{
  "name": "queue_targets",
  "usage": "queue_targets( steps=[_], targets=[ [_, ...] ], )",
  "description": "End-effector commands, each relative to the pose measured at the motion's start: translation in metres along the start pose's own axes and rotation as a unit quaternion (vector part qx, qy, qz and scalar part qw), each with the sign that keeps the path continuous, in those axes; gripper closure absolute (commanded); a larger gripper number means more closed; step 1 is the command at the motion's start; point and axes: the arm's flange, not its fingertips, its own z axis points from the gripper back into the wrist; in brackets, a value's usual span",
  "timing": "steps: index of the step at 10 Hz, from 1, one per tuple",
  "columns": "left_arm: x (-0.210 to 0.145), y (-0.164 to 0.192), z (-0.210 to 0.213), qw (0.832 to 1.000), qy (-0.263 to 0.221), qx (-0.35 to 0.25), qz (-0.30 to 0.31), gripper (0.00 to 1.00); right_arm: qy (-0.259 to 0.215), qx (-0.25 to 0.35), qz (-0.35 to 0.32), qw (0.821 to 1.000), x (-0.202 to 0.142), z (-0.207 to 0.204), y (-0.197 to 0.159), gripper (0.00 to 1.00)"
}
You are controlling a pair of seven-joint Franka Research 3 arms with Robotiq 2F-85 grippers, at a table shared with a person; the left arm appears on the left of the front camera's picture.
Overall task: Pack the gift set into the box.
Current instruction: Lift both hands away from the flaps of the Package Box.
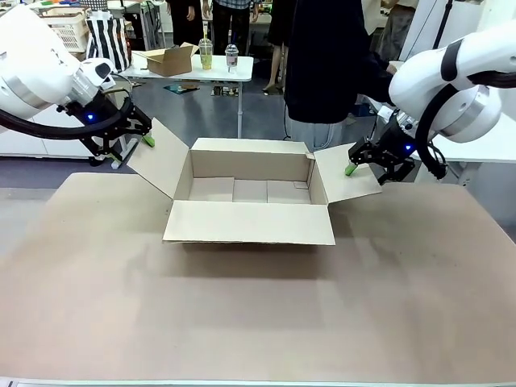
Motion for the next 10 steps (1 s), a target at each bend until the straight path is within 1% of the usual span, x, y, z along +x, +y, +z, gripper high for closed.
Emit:
queue_targets(
  steps=[1, 10],
  targets=[
    [-0.0008, -0.0017, 0.0017, 1.000, -0.003, 0.005, 0.004, 0.00, 0.001, -0.005, -0.006, 1.000, 0.0011, 0.0025, 0.0039, 0.00],
    [-0.0008, -0.0017, 0.0017, 1.000, -0.003, 0.005, 0.004, 0.00, 0.001, -0.005, -0.006, 1.000, 0.0011, 0.0025, 0.0039, 0.00]
  ],
)
